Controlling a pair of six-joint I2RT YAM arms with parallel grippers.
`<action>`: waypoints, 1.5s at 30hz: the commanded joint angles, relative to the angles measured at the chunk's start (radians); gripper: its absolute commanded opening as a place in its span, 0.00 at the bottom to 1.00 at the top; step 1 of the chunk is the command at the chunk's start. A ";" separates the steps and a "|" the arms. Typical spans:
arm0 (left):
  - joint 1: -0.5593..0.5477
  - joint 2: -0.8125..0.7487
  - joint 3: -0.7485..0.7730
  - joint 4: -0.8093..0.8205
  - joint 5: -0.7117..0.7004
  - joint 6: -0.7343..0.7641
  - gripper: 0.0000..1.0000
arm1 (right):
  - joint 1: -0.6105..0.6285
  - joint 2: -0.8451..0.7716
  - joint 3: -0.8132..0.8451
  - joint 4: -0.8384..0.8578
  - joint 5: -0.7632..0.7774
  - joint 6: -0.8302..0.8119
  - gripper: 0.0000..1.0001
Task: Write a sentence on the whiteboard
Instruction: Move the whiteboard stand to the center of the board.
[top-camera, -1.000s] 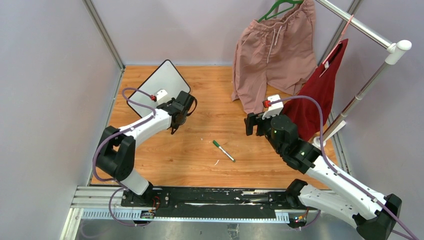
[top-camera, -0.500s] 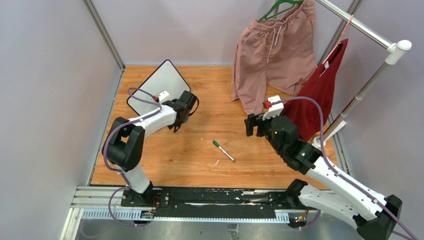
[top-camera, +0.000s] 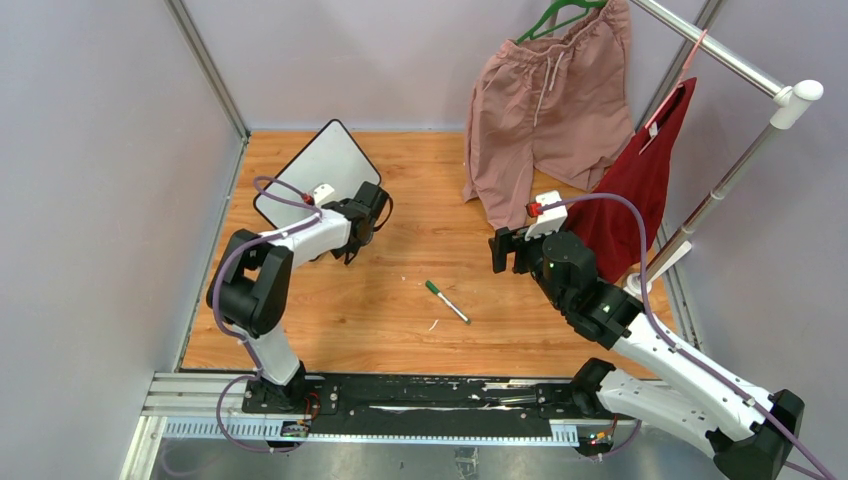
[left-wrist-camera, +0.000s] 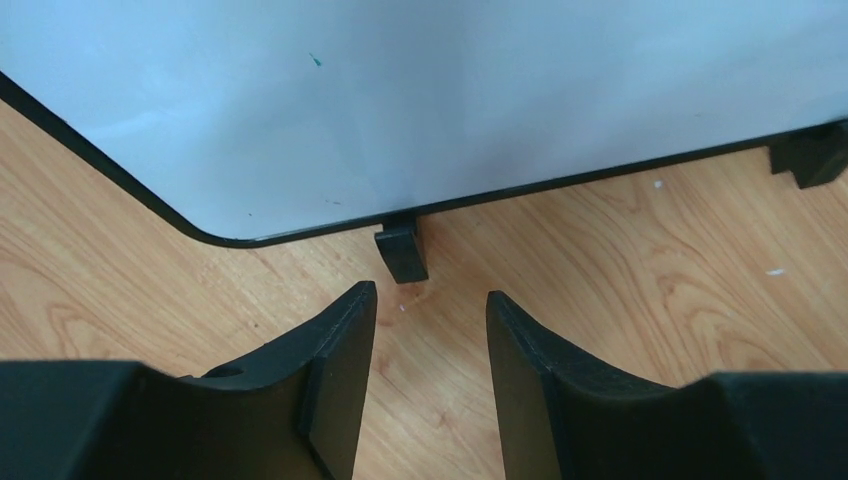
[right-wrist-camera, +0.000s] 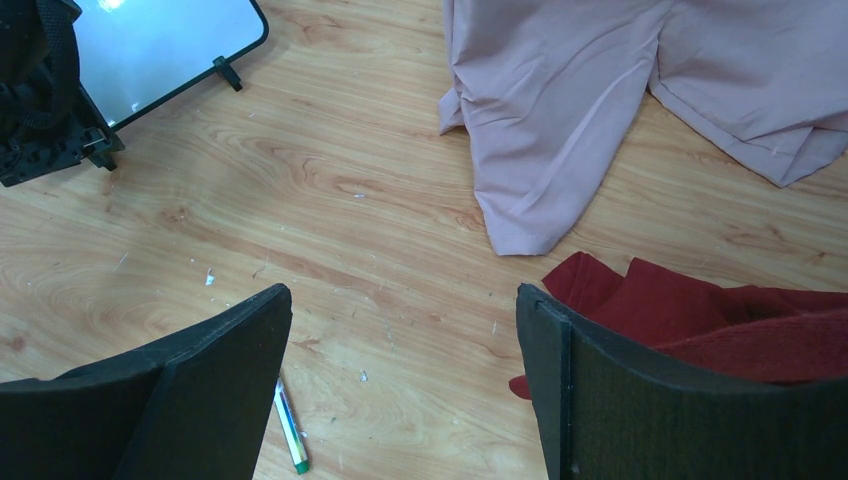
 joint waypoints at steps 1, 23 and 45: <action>0.029 0.030 -0.010 0.024 -0.024 0.010 0.49 | 0.013 -0.013 -0.012 0.001 0.005 -0.002 0.86; 0.058 0.101 0.017 0.036 -0.056 0.042 0.42 | 0.014 -0.013 -0.013 -0.002 0.015 -0.008 0.86; 0.071 0.098 -0.032 0.113 -0.013 0.084 0.04 | 0.013 -0.018 -0.022 -0.002 0.016 -0.001 0.86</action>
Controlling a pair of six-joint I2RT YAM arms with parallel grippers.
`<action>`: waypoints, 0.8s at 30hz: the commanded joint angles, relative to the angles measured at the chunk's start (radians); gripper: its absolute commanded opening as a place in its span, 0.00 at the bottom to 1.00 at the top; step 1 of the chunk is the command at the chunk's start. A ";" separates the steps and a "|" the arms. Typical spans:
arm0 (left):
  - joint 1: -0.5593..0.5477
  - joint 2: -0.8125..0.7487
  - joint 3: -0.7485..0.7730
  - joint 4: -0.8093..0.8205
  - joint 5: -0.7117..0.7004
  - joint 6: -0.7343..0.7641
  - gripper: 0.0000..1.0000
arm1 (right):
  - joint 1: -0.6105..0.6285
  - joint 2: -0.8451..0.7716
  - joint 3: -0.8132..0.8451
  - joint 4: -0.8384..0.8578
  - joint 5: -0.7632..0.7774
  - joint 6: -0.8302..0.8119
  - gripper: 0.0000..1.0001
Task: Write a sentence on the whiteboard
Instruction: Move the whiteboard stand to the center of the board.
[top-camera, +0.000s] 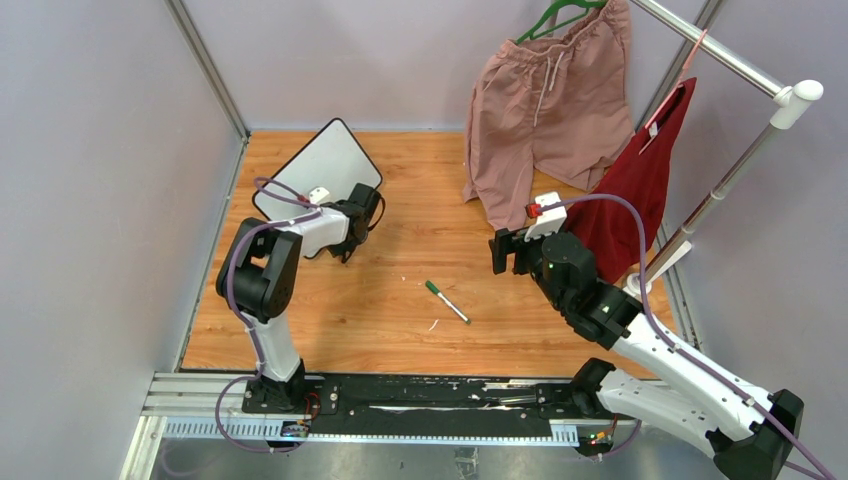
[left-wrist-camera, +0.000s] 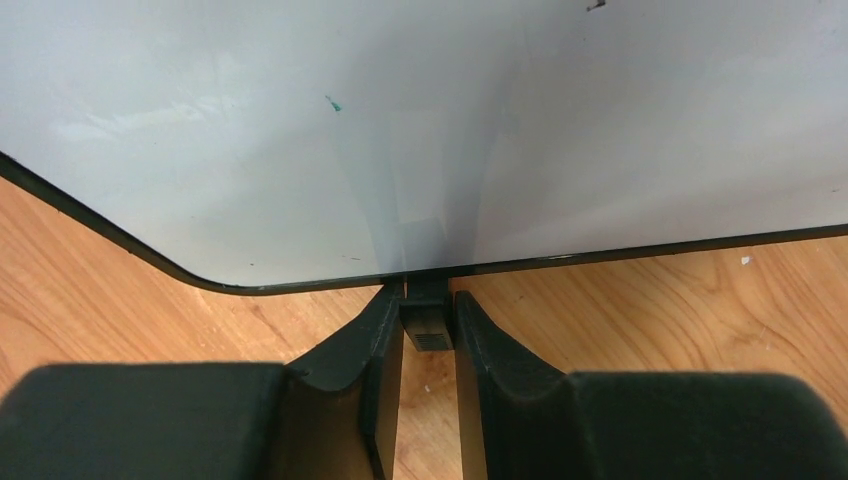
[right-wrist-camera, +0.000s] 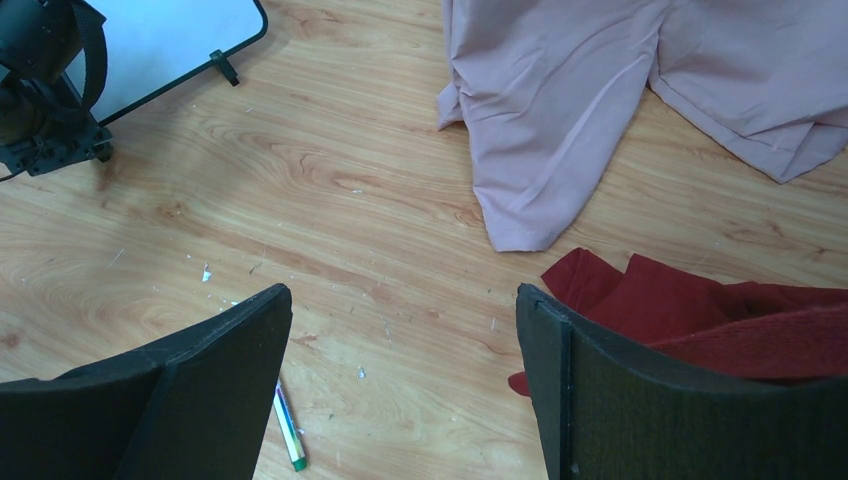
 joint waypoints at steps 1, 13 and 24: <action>0.000 -0.012 -0.037 0.055 -0.002 0.035 0.00 | 0.013 -0.019 -0.016 -0.003 0.017 -0.001 0.86; -0.047 -0.034 -0.080 0.138 0.017 0.129 0.00 | 0.013 -0.024 -0.023 -0.003 0.015 0.006 0.86; -0.073 -0.068 -0.160 0.239 0.092 0.192 0.00 | 0.014 -0.042 -0.032 -0.009 0.009 0.011 0.85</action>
